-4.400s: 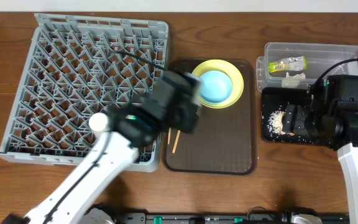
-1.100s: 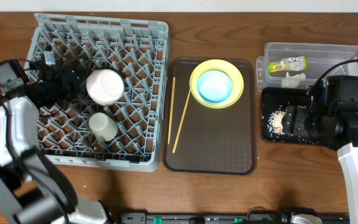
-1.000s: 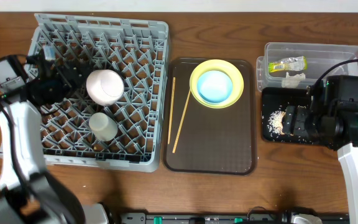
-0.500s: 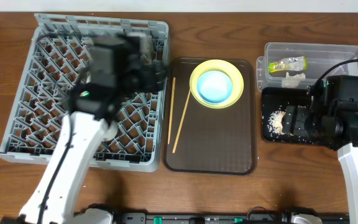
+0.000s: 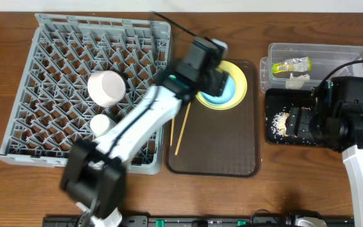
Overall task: Sort waste into correct bins and load items into the dishwasher
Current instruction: 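Move the left gripper over the blue bowl on the yellow plate, then grasp the blue bowl rim with the left gripper and lift it, then carry the blue bowl left and lower it into the rack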
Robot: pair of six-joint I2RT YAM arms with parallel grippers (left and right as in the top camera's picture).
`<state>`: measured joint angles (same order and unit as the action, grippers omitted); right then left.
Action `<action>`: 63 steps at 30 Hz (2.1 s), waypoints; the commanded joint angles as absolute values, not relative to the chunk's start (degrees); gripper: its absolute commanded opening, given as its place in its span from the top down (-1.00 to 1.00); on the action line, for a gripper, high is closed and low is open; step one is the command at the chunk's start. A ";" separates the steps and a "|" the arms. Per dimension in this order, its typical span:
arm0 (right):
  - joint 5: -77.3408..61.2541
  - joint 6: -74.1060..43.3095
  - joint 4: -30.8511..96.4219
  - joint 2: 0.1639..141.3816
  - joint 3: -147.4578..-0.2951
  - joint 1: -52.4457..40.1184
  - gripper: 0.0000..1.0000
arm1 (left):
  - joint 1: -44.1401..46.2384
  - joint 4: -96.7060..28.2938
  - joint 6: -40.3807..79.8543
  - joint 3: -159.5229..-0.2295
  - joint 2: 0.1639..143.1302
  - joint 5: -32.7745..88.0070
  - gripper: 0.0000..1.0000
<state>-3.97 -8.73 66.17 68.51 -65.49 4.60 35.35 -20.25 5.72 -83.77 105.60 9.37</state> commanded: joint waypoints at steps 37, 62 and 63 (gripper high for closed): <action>-3.25 -8.95 67.16 68.25 -65.56 4.97 -0.74 | 41.56 -16.78 4.49 -82.96 119.87 0.36 0.33; -3.22 -8.51 67.48 68.25 -65.56 4.97 -0.74 | 40.69 -17.61 4.49 -82.65 109.54 0.36 0.88; -3.22 -8.51 67.48 68.25 -65.56 4.97 -0.74 | 40.21 -18.28 4.49 -82.65 107.68 0.36 0.88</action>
<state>-3.97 -8.71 67.48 68.51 -65.49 4.58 41.50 -17.37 4.32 -82.39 115.11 0.80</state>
